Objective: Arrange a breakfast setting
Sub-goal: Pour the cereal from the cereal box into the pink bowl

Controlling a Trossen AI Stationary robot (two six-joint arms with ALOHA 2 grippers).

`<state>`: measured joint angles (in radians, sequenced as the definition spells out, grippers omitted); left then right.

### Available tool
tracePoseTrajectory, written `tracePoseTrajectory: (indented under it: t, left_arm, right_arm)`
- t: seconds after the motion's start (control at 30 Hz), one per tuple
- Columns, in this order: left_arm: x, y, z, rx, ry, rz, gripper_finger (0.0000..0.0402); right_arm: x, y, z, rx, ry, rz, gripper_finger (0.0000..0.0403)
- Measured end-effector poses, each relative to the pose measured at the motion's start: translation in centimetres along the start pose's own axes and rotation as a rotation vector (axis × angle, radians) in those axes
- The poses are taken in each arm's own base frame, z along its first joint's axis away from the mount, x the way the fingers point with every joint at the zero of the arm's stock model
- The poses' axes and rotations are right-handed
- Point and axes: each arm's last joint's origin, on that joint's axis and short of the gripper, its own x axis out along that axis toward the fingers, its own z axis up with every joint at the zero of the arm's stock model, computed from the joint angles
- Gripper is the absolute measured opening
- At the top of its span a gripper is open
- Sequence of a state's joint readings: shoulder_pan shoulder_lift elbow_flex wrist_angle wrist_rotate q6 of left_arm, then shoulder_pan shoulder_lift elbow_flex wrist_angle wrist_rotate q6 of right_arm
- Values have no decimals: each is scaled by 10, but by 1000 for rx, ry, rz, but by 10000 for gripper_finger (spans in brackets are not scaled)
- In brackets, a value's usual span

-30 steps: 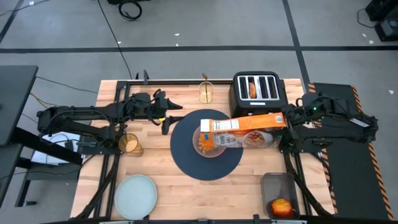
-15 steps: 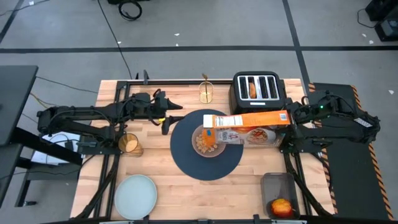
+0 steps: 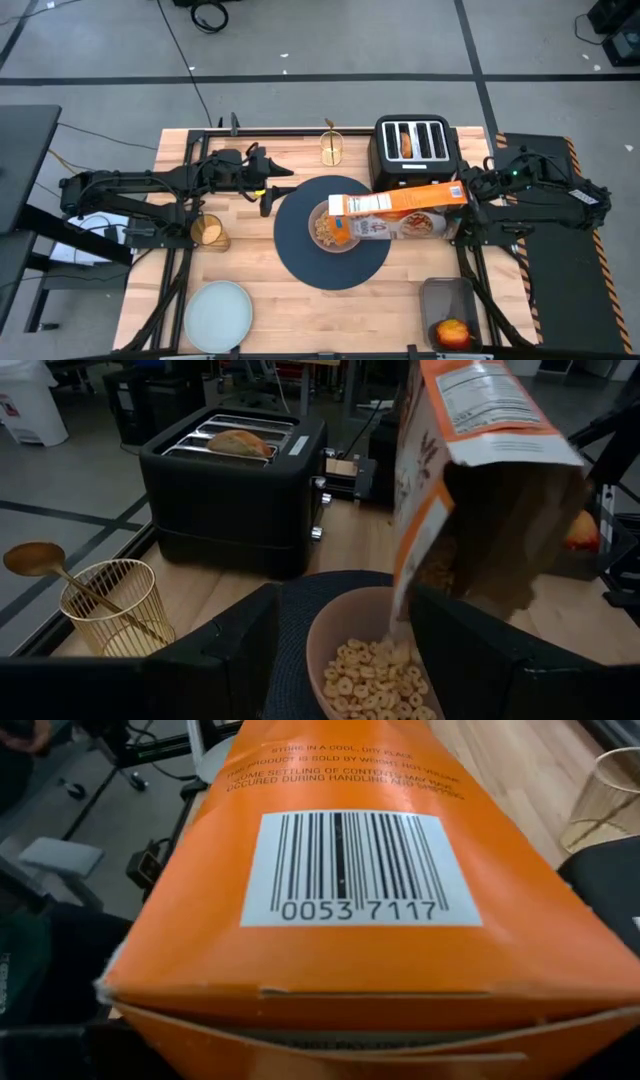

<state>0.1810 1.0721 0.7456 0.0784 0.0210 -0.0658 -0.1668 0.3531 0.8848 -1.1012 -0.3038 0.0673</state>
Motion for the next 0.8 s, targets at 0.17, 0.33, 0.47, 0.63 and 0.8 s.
tracePoseTrajectory:
  t: [0.17, 0.33, 0.47, 0.63, 0.8]
  left_arm:
    - [0, 0, 1, 0, -13, -1, 226]
    - [0, 0, 3, 5, -29, -2, 226]
    - [-1, 0, 4, 26, -34, -1, 226]
    - [-5, -1, 9, 35, -75, -3, 226]
    - [-9, -1, 13, 39, -104, -4, 226]
  right_arm:
    - [0, 0, -1, -9, 6, 7, 285]
    - [-1, 0, -1, -21, 11, 6, 285]
    - [-12, 3, 2, -38, -5, -25, 284]
    - [-27, 7, 3, -47, -68, -43, 284]
    - [-23, 6, -1, -38, -70, -36, 284]
